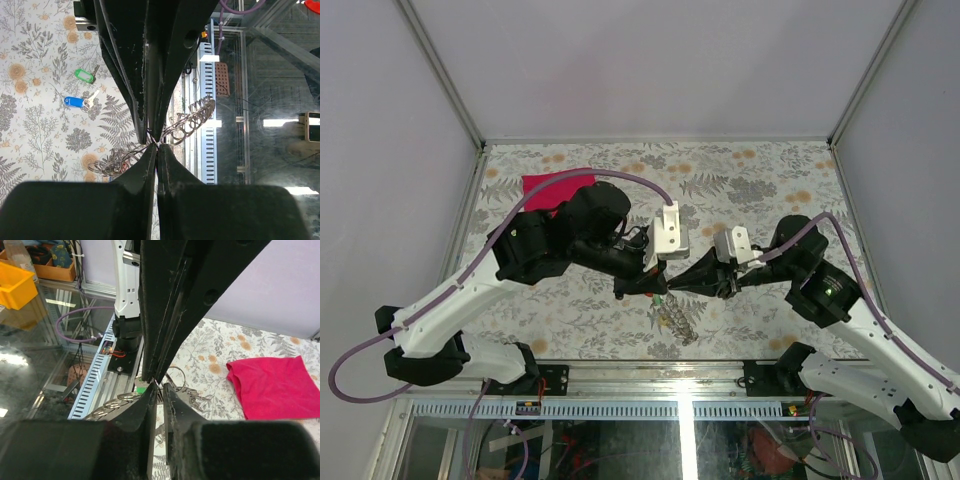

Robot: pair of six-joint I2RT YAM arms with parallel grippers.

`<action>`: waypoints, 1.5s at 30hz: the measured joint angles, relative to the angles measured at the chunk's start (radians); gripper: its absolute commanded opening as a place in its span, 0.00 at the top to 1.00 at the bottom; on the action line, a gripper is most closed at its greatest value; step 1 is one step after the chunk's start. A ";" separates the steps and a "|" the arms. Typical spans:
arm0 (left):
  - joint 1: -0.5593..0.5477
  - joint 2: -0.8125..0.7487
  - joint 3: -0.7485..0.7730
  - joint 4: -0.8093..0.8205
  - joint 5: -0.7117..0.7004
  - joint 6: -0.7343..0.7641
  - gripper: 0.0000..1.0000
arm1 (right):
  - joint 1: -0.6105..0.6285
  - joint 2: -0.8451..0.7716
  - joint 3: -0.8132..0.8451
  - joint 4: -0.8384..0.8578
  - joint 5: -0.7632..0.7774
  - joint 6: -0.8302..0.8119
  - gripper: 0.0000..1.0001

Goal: Put the keys on the keyring

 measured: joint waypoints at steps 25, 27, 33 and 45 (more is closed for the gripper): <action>-0.010 -0.243 -0.142 0.234 -0.095 -0.090 0.64 | 0.001 -0.034 -0.076 0.231 0.059 0.178 1.00; -0.011 -0.249 -0.164 0.259 -0.095 -0.097 0.63 | 0.001 -0.039 -0.082 0.259 0.058 0.187 1.00; -0.011 -0.246 -0.200 0.296 -0.084 -0.103 0.61 | 0.001 -0.059 -0.090 0.311 0.054 0.205 1.00; -0.011 -0.290 -0.250 0.389 -0.010 -0.099 0.56 | 0.001 -0.084 -0.090 0.317 0.005 0.208 1.00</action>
